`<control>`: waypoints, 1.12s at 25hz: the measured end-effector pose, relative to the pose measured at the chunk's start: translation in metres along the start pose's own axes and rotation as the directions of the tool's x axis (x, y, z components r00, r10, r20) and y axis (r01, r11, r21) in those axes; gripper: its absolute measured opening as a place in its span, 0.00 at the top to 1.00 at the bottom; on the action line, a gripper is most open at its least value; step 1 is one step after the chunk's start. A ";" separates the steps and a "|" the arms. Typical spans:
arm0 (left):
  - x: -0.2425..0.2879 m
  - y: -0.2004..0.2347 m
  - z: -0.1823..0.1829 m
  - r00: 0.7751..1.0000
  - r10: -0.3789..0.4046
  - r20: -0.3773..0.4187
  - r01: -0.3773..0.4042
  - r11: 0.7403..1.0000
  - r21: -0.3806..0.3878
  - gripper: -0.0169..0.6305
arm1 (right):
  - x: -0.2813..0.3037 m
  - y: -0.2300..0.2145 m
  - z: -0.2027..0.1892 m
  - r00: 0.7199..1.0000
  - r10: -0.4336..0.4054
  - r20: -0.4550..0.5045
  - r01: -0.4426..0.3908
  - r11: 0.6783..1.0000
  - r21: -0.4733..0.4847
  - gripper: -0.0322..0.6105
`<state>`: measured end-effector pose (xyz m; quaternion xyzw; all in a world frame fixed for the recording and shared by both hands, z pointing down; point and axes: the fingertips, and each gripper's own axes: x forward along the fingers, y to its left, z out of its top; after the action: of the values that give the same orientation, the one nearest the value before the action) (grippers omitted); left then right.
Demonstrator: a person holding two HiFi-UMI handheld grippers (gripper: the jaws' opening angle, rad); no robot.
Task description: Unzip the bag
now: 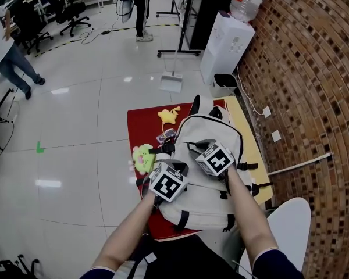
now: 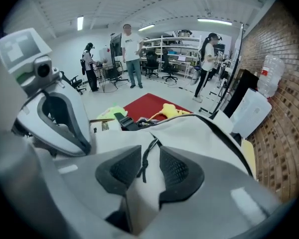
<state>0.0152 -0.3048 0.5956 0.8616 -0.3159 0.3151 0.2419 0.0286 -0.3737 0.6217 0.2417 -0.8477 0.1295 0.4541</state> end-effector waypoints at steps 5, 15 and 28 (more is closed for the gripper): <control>-0.013 0.002 0.018 0.999 0.009 0.048 -0.010 1.000 0.006 0.97 | -0.060 -0.026 -0.007 0.985 -0.122 0.121 0.109 0.988 0.112 0.78; -0.032 -0.019 0.067 0.986 0.000 0.170 -0.011 0.998 0.065 0.97 | -0.177 -0.031 -0.046 0.843 -0.404 0.354 0.243 0.874 0.420 0.94; -0.044 -0.049 0.078 0.967 -0.049 0.248 0.039 0.998 0.044 0.97 | -0.198 0.012 -0.045 0.749 -0.476 0.460 0.206 0.828 0.522 0.94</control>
<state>0.0531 -0.3021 0.5012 0.9057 -0.3185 0.2050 0.1903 0.1472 -0.2865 0.4818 0.5199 -0.8311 0.1506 0.1274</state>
